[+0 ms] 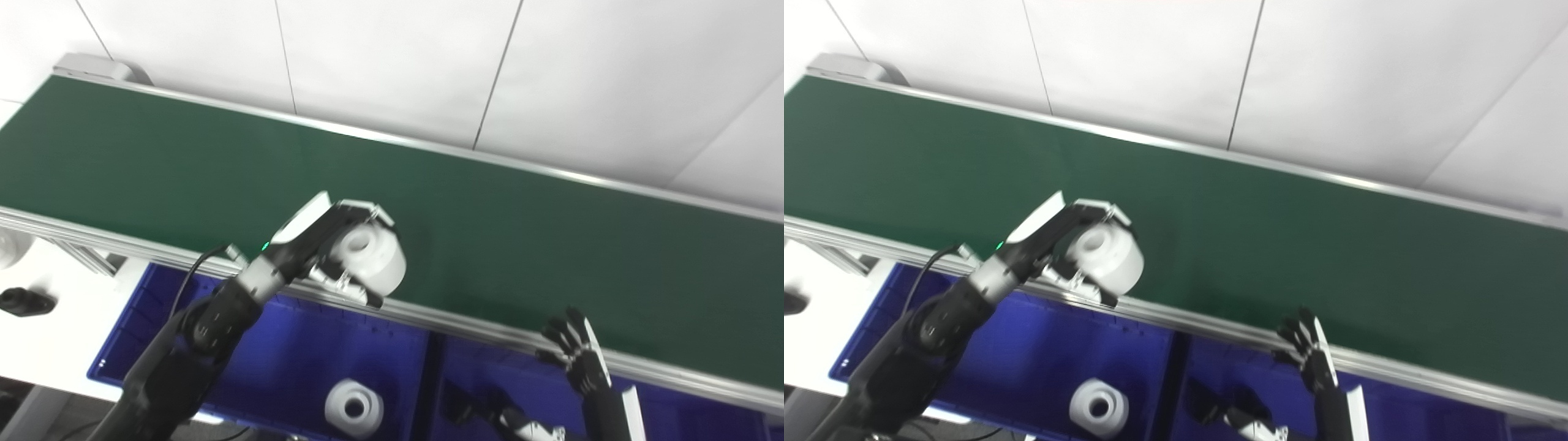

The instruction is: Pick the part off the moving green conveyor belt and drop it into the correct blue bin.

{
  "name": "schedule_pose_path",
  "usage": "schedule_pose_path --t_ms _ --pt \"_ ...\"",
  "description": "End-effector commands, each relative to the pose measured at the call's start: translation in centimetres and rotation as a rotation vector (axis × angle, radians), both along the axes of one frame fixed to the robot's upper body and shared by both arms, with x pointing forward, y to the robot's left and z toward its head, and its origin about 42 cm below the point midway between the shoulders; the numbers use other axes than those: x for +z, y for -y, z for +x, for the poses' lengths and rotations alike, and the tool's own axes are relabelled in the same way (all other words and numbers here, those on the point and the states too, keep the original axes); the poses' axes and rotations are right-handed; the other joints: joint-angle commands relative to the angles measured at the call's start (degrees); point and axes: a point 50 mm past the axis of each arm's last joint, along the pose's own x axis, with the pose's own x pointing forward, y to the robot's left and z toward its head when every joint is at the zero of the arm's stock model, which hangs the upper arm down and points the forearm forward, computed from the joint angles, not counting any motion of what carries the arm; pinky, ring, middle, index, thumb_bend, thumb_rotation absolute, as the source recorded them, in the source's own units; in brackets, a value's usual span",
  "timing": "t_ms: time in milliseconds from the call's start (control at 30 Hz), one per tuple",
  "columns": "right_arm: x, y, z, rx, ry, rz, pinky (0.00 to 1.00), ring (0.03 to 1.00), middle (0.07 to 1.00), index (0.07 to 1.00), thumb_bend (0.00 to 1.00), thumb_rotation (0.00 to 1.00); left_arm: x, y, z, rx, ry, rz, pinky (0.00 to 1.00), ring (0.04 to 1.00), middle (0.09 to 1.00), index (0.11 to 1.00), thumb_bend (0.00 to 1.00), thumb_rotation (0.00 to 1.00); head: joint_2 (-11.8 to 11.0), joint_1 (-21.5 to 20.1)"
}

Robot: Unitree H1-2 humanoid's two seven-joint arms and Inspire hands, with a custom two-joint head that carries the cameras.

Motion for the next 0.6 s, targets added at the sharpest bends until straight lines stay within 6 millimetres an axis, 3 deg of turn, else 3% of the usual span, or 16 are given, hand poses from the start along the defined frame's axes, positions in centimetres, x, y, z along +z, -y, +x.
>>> schedule_pose_path --t_ms 0,167,367,567 --pt "1.1 0.0 0.3 0.008 0.038 -0.003 0.69 0.843 0.888 0.964 0.85 0.35 1.4 -0.2 -0.4 0.006 0.051 -0.027 0.45 0.445 0.514 0.495 0.50 0.00 0.5 -0.1" --pt "1.4 0.1 0.7 0.001 0.049 -0.015 0.68 0.829 0.877 0.957 0.85 0.35 0.7 -0.7 -2.8 -0.028 0.026 -0.040 0.44 0.429 0.509 0.511 0.50 0.00 1.4 -0.5" --pt "1.8 0.4 1.1 -0.002 0.042 0.002 0.69 0.840 0.888 0.959 0.86 0.35 0.4 -0.8 -5.0 -0.086 -0.050 0.065 0.48 0.452 0.509 0.493 0.50 0.00 2.6 -0.9" --pt "2.5 0.8 1.5 -0.001 0.045 0.007 0.69 0.842 0.889 0.960 0.87 0.35 -0.1 0.4 -4.9 -0.203 -0.135 0.236 0.53 0.467 0.519 0.475 0.50 0.00 3.5 0.1"
